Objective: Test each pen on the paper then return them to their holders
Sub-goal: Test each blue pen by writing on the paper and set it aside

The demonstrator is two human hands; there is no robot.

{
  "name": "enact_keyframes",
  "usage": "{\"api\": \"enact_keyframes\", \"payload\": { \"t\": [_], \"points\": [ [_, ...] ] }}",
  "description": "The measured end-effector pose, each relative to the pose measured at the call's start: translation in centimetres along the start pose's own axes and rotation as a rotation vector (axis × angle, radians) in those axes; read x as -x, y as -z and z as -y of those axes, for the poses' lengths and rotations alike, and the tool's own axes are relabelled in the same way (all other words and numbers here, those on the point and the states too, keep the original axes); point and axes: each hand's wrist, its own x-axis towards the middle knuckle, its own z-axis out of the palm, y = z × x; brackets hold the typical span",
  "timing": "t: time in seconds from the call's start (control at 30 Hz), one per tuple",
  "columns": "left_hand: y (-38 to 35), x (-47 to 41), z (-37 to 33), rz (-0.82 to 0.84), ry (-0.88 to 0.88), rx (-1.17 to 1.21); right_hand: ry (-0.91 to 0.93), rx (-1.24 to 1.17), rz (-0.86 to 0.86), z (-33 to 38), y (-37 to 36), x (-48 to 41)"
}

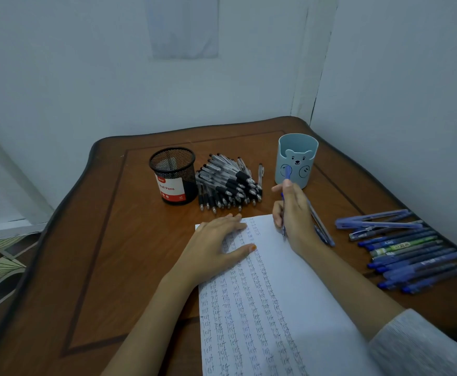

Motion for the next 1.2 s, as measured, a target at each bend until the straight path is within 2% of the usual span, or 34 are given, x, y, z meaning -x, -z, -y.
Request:
{"api": "enact_keyframes", "payload": {
  "t": [0.43, 0.8, 0.93, 1.07, 1.2],
  "points": [
    [-0.2, 0.0, 0.2, -0.015, 0.004, 0.037, 0.159, 0.128, -0.002, 0.4, -0.1, 0.8],
    [-0.5, -0.2, 0.7, -0.051, 0.03, 0.064, 0.17, 0.229, 0.049, 0.4, 0.7, 1.4],
    [-0.5, -0.2, 0.6, -0.062, 0.024, 0.075, 0.244, 0.349, 0.023, 0.8, 1.5, 1.4],
    [-0.6, -0.2, 0.7, -0.066, 0.031, 0.081, 0.327, 0.591, -0.041, 1.1, 3.6, 0.9],
    [-0.7, -0.2, 0.9, -0.072, 0.034, 0.077, 0.313, 0.784, -0.12, 0.8, 5.8, 0.5]
  ]
}}
